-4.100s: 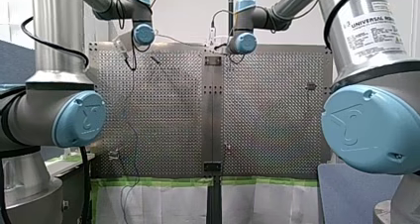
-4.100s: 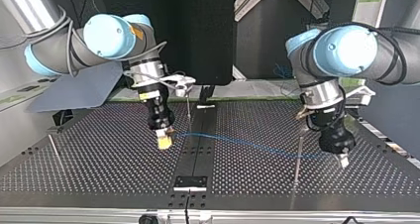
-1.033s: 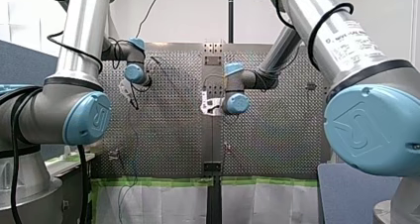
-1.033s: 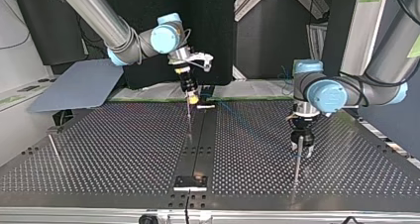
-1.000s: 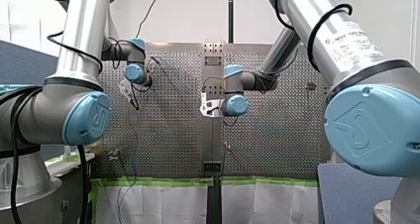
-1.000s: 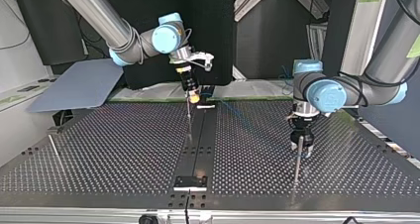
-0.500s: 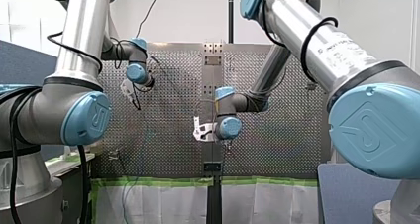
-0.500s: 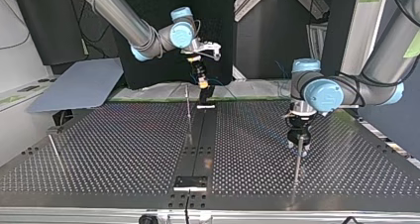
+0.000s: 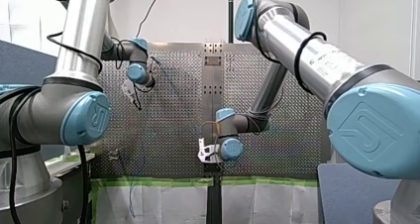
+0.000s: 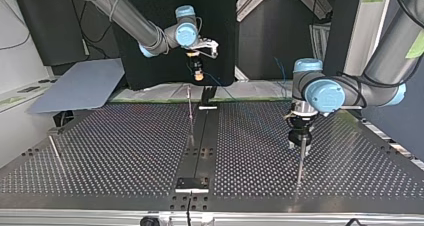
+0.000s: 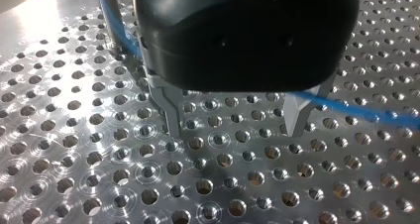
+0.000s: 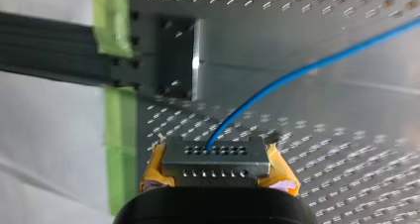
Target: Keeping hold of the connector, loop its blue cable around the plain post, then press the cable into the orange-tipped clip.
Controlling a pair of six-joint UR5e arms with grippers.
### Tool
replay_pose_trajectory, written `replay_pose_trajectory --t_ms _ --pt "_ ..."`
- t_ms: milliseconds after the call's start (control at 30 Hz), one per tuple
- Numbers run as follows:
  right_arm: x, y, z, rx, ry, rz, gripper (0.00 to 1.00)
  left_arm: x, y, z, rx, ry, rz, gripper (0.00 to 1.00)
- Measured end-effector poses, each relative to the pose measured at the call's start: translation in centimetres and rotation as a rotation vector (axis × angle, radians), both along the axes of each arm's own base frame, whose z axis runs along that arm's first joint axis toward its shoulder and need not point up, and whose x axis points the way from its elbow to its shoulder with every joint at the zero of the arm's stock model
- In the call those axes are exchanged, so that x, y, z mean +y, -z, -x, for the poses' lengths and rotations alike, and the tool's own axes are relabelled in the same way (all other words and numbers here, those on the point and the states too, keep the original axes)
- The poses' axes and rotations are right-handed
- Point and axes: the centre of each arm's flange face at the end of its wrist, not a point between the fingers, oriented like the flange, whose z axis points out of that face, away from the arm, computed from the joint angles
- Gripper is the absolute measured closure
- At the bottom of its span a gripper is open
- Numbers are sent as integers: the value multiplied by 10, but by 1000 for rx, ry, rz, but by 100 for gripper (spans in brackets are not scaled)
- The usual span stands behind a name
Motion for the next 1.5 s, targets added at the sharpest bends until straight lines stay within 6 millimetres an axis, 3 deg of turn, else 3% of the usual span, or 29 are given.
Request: replay_pose_trajectory --t_ms 667,967,1133,1500 --pt "-2 117 62 79 144 -100 100 -3 1 2 8 5 -7 0" --pt "1 157 91 113 197 -130 100 -3 1 2 8 0 -9 0" --pt "-5 154 96 116 222 -111 100 -2 1 1 7 -4 -9 0" --pt "-5 112 100 62 231 -48 100 0 1 1 7 -8 -7 0"
